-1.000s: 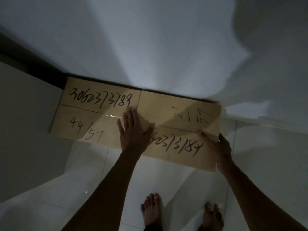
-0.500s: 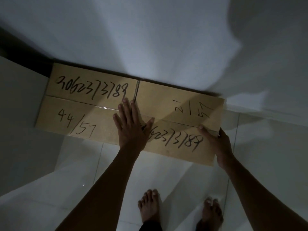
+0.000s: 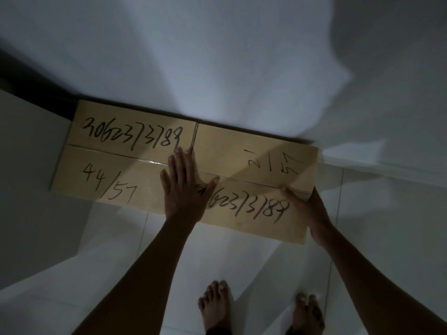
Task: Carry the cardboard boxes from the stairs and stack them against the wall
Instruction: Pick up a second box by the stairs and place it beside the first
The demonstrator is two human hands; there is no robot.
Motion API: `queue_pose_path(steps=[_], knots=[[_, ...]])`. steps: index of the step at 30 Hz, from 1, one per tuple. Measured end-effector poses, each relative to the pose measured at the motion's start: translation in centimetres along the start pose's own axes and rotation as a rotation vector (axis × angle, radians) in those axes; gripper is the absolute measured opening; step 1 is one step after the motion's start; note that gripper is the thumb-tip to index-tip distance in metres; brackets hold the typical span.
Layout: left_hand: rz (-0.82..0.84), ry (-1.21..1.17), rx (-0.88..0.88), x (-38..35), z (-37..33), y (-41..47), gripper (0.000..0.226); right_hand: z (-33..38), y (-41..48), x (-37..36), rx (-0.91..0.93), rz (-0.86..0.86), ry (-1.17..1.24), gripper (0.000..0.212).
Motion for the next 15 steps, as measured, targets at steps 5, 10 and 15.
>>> queue_pose_path(steps=[5,10,15], knots=[[0.040,-0.024,0.010,0.2,-0.3,0.0,0.105,-0.2,0.3,0.3,-0.024,-0.037,-0.109,0.078],[0.180,0.015,0.015,3.5,-0.5,-0.5,0.100,2.6,-2.4,1.2,-0.006,-0.100,-0.351,0.111],[0.269,0.015,-0.141,12.8,-5.3,-6.6,0.082,6.6,-11.2,6.1,0.126,-0.159,-0.603,0.108]])
Point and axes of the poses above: each hand's wrist, its own y-axis towards the middle knuckle, its own x-axis out of the back of the hand, z = x × y, the point moved 2 cm from there along y, towards the middle knuckle, and after that the axes turned 6 degrees about -x, right-handed, at the moved point
